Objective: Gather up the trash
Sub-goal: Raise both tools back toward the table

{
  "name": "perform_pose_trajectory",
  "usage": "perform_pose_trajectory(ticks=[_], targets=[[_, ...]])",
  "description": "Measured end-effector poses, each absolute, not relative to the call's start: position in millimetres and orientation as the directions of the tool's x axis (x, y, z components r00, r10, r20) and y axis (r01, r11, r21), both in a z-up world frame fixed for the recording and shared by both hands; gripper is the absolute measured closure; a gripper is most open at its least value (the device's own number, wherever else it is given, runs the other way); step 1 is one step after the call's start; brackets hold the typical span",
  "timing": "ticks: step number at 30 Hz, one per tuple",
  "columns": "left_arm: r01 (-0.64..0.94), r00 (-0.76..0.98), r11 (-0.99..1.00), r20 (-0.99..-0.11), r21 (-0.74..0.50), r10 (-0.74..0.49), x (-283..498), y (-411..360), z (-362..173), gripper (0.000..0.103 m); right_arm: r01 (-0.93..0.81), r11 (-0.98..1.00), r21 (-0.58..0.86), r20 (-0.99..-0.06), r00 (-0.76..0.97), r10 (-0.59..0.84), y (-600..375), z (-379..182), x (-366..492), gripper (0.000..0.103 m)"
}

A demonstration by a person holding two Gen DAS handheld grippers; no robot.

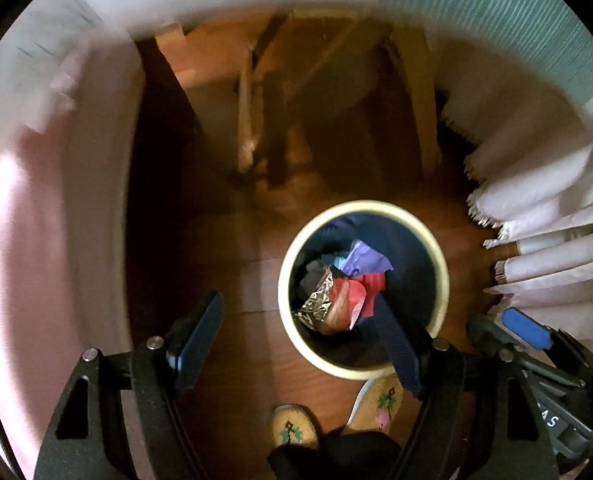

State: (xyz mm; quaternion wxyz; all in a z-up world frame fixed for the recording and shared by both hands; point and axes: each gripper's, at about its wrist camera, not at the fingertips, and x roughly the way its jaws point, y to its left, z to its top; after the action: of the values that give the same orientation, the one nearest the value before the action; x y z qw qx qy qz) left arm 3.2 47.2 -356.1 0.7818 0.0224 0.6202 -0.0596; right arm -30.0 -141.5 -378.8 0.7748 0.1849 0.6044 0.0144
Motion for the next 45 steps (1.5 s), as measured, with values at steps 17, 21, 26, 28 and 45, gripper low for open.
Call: perform_pose_trajectory(ticks=[17,21,26,28,45], targets=[[0.017,0.493,0.998,-0.868,-0.055,-0.056,-4,80,-57,0.027,0.066,0.937,0.342,-0.835,0.479,0.271,-140,-105,-33,0.039],[0.007,0.52,0.998,-0.852,-0.06,-0.055,-5,77,-14,0.028,0.007,0.945,0.327,-0.806,0.524,0.275,-138,-58,-29,0.039],[0.013,0.562,0.998,-0.826,-0.054,-0.052,-8,76,29,0.028,-0.058,0.944,0.326,-0.769,0.564,0.3,-139,-13,-18,0.039],[0.011,0.58,0.999,-0.814,-0.037,-0.036,-9,74,45,0.028,-0.09,0.943,0.319,-0.75,0.585,0.309,-140,2,-13,0.039],[-0.069,0.676,0.996,-0.731,0.061,0.092,12,69,96,0.028,-0.224,0.94,0.258,-0.684,0.645,0.341,-149,49,43,0.039]])
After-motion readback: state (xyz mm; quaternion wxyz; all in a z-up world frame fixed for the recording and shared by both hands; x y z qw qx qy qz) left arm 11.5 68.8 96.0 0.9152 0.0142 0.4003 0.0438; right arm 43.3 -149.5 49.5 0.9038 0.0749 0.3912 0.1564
